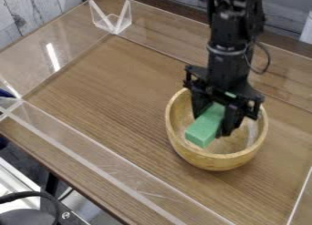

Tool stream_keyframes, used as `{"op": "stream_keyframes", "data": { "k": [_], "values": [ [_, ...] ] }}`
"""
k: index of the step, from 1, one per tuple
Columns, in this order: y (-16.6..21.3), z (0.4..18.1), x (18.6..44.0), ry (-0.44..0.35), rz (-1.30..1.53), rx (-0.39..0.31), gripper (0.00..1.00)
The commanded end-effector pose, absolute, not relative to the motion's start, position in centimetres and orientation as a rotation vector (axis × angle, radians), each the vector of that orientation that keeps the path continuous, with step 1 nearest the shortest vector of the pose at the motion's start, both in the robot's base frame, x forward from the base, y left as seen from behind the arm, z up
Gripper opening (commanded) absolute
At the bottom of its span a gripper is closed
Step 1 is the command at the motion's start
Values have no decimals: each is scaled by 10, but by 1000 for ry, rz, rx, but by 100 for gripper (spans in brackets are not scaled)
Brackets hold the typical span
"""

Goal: Remove the green block from inside the brown bowl and put it on the table

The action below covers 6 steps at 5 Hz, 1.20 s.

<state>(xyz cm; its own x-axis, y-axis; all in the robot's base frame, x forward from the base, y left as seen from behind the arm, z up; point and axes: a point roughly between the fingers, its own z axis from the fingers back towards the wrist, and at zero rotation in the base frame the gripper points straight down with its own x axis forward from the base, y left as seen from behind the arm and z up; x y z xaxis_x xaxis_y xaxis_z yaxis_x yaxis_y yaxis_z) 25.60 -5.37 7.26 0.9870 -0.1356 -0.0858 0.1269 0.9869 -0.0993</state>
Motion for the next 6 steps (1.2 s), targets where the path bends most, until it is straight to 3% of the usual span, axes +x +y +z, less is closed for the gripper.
{"op": "stream_keyframes", "data": {
  "k": [1,2,3,5,6],
  "values": [
    [-45,108,266,-15,-126,-97,0],
    [-26,125,264,-42,-88,-90,0],
    [9,127,262,-42,-41,-79,0],
    [75,109,243,-28,47,-60,0],
    [89,93,232,-9,53,-42,0]
  ]
}}
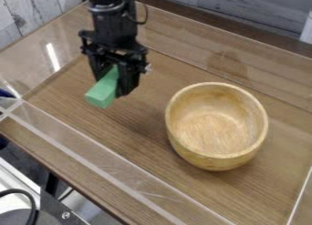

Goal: Remove the green block from inside the brown bowl and put it on the table

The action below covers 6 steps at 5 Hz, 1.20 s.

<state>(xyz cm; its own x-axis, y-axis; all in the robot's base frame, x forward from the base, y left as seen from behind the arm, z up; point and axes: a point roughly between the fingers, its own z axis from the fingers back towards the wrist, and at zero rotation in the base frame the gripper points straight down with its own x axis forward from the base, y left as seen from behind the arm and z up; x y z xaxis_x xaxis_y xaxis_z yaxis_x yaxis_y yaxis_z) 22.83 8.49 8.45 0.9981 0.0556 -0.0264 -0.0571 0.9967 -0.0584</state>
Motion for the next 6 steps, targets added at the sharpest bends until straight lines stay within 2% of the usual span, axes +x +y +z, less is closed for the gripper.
{"op": "stream_keyframes", "data": {
  "k": [1,2,3,6],
  "values": [
    [94,74,223,20,51,-22,0],
    [96,53,217,46,43,-20,0],
    [90,46,218,50,35,-24,0],
    [83,50,225,51,32,-41,0]
  ]
}}
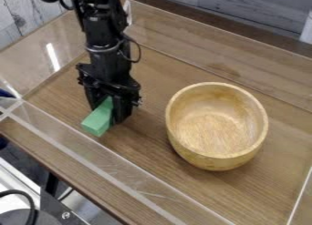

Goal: Remove the green block from inside the brown bowl and put it on the table

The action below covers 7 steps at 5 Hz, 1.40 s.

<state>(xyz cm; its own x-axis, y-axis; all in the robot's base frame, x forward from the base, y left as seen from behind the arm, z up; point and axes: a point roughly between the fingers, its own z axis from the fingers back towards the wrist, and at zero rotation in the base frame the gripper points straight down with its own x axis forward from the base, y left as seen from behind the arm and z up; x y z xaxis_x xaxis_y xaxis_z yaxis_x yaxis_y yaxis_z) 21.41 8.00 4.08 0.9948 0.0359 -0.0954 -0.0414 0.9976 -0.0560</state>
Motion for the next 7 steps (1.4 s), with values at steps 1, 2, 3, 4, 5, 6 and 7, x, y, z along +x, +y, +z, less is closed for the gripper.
{"op": "stream_keyframes", "data": {
  "k": [1,2,3,4,5,6,7],
  "values": [
    [81,50,226,55,31,-44,0],
    [82,55,226,57,36,-47,100],
    [82,73,227,34,44,-56,100],
    [82,104,230,-14,50,-58,100],
    [80,134,234,-48,45,-55,100],
    [77,140,232,-49,31,-59,100],
    [77,130,231,-36,22,-59,100]
  ]
}}
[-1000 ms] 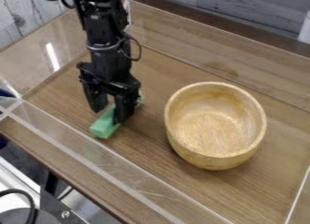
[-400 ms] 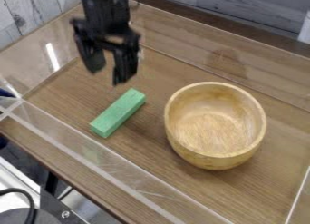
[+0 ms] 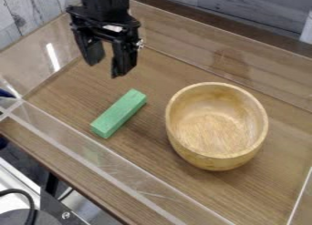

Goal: Remove the green block from inside the brown bowl and put it on the table

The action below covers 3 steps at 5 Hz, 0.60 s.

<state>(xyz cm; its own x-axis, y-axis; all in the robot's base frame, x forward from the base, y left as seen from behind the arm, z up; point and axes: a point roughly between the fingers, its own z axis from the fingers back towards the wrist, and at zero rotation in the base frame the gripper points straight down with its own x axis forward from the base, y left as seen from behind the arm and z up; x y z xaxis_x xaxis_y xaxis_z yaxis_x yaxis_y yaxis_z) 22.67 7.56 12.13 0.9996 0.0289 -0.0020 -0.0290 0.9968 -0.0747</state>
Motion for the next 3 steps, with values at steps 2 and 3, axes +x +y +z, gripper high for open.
{"op": "stream_keyframes", "data": {
  "k": [2,3],
  "values": [
    [77,107,228,-14,1,-55,100],
    [77,116,229,-33,-4,-56,100]
  ]
}}
